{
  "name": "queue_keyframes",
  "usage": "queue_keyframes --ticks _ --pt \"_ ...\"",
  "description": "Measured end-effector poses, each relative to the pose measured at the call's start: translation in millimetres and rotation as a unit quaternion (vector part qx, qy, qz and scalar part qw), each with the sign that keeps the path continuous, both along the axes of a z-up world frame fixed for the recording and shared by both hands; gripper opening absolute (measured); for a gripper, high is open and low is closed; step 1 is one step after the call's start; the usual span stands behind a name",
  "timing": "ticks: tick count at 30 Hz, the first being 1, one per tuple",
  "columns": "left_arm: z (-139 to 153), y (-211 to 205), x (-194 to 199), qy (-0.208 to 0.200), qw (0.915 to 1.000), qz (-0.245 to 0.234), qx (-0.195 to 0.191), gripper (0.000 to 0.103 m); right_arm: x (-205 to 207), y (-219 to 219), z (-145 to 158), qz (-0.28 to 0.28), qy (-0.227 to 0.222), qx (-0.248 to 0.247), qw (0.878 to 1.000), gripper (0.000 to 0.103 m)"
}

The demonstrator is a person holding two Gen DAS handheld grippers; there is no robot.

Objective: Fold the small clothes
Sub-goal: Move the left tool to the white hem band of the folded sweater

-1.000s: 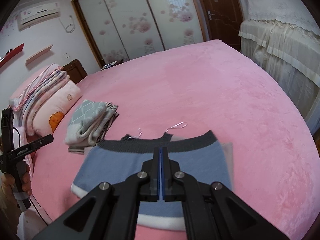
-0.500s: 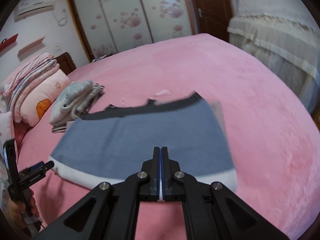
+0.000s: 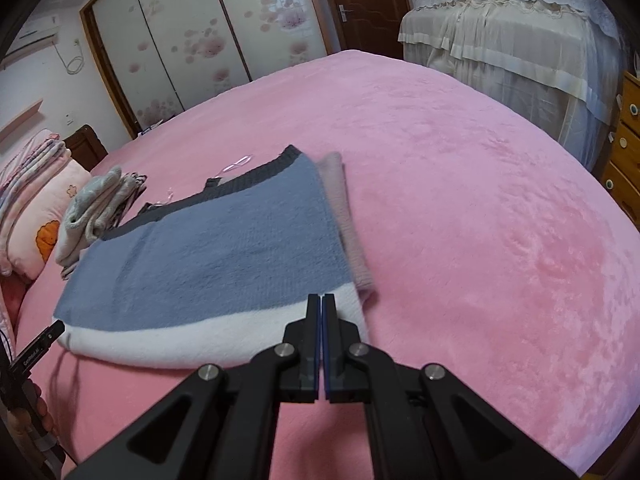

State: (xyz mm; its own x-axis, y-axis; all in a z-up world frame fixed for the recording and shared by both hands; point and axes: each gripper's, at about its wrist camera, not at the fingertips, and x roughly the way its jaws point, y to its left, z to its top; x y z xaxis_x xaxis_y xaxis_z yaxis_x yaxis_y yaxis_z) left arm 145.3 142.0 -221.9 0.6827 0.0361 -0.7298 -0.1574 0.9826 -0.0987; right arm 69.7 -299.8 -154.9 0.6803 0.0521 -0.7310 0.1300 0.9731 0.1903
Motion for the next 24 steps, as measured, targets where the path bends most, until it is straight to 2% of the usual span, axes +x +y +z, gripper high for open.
queue_keyframes --ticks 2,4,14,19,24 --pt "-9 13 1 0.014 0.9994 0.011 -0.030 0.054 3 -2 -4 -0.003 0.004 -0.001 1.000 0.000" --pt "-15 18 -1 0.017 0.9988 0.015 -0.043 0.055 4 -3 -9 -0.004 0.008 -0.003 1.000 0.000" --pt "6 21 -15 -0.037 0.9977 0.050 -0.026 0.049 -2 -6 -7 -0.002 -0.002 0.006 1.000 0.000" --pt "-1 33 -7 -0.019 0.9969 0.068 -0.035 0.049 -1 -7 -7 -0.002 -0.003 0.010 1.000 0.000" --pt "-10 27 3 0.004 0.9975 0.070 0.004 0.049 2 -8 -9 -0.002 -0.002 0.003 1.000 0.000"
